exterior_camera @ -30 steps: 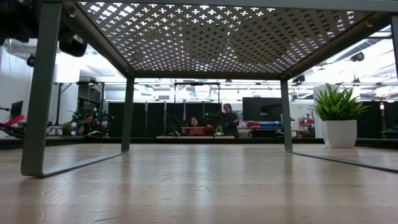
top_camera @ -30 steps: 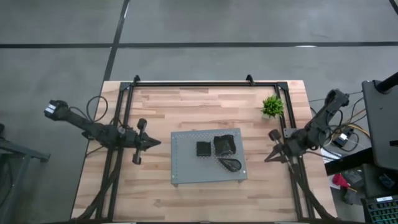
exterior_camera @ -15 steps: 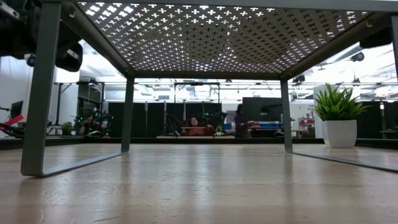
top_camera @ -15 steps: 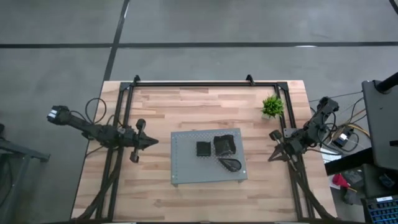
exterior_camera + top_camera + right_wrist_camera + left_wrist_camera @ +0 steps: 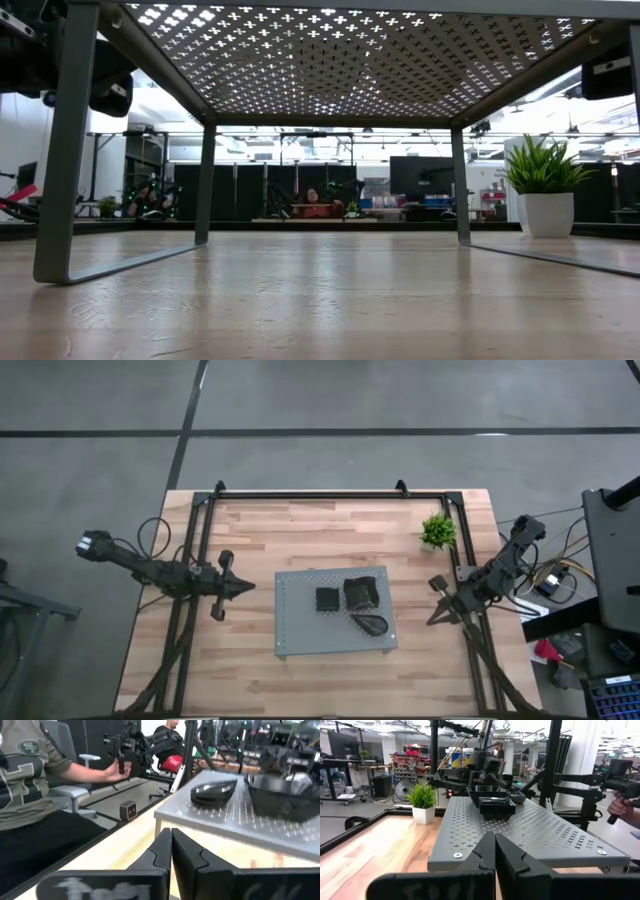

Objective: Pick & Place Mini shaped plates
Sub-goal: Return to Home Position

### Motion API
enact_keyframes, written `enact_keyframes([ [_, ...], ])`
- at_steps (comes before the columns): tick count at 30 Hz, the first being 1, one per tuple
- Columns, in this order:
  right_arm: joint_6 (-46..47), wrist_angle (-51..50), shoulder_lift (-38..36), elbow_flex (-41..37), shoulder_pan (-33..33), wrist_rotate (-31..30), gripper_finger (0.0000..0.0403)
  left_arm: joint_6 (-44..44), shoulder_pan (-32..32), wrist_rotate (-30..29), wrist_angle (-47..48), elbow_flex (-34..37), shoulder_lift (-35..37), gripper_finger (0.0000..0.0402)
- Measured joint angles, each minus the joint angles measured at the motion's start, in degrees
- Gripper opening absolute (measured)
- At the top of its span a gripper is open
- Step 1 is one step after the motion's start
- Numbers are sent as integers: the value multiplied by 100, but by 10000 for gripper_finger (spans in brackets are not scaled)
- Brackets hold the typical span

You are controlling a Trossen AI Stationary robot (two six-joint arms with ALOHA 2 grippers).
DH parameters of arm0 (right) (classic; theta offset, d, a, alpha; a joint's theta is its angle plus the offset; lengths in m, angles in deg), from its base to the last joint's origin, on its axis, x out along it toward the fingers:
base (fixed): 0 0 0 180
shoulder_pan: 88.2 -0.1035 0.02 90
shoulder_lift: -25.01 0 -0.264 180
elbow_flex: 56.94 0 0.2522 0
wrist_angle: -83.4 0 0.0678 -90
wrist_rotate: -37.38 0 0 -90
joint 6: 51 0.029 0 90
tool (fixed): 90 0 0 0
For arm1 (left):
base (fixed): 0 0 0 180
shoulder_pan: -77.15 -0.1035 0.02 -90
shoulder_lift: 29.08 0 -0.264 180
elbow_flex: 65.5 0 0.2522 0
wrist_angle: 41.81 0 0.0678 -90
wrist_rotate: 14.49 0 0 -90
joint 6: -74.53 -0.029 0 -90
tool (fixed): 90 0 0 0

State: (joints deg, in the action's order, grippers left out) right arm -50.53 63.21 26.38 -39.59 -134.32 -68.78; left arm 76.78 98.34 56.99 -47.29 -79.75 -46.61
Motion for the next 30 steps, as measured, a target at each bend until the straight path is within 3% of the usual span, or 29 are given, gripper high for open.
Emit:
enact_keyframes([
  [5, 381, -35, 141, -4, 2, -20, 8, 14, 0, 0, 1, 0, -1, 0],
  [12, -178, 128, 324, -36, 2, -32, 8, 14, 0, 0, 3, 0, -1, 0],
  [30, -200, 128, 330, -39, 2, -34, 8, 14, 0, 0, 6, 4, -1, 0],
])
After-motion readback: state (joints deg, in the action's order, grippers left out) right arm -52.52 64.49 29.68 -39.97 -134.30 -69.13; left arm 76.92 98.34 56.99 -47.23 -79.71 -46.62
